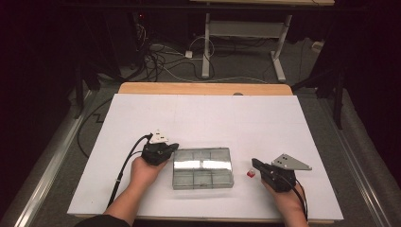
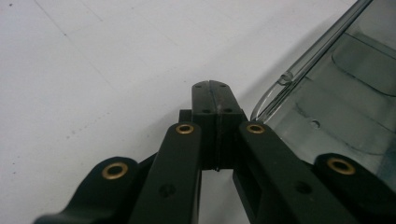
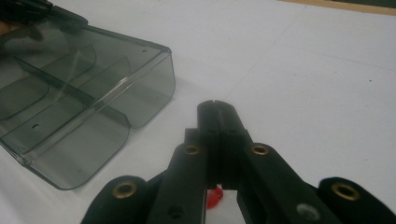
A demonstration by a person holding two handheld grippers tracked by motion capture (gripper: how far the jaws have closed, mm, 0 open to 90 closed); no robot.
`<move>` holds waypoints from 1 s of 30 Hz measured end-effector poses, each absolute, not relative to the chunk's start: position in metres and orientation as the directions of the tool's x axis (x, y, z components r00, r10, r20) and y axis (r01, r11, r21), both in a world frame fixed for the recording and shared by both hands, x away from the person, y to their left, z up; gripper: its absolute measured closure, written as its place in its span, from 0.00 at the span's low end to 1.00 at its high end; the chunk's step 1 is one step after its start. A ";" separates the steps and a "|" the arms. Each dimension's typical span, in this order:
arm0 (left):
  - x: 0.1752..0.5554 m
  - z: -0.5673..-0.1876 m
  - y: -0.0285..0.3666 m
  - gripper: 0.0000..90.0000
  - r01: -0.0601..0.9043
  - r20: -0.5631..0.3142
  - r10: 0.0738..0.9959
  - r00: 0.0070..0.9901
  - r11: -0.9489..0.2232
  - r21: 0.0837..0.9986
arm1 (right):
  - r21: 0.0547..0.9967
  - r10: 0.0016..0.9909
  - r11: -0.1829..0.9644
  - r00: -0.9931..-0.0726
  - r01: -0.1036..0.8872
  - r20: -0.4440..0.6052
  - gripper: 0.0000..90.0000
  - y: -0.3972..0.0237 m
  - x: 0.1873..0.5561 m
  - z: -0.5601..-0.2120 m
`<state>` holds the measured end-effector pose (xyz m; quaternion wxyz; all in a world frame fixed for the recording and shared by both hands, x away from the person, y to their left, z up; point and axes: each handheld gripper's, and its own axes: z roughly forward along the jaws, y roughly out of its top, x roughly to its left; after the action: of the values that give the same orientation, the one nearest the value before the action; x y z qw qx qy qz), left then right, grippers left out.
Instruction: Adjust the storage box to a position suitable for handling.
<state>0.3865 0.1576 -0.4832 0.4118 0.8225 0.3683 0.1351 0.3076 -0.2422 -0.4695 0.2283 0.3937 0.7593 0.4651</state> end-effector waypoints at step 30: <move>0.298 -0.487 0.201 0.98 0.511 -0.130 0.734 0.666 -0.322 0.797 | 0.831 0.683 0.415 -0.730 0.371 -0.015 1.00 -0.198 0.280 -0.483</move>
<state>0.2985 0.2012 -0.4869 0.4342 0.8028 0.3877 0.1288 0.2804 -0.1982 -0.4829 0.1792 0.3206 0.8218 0.4355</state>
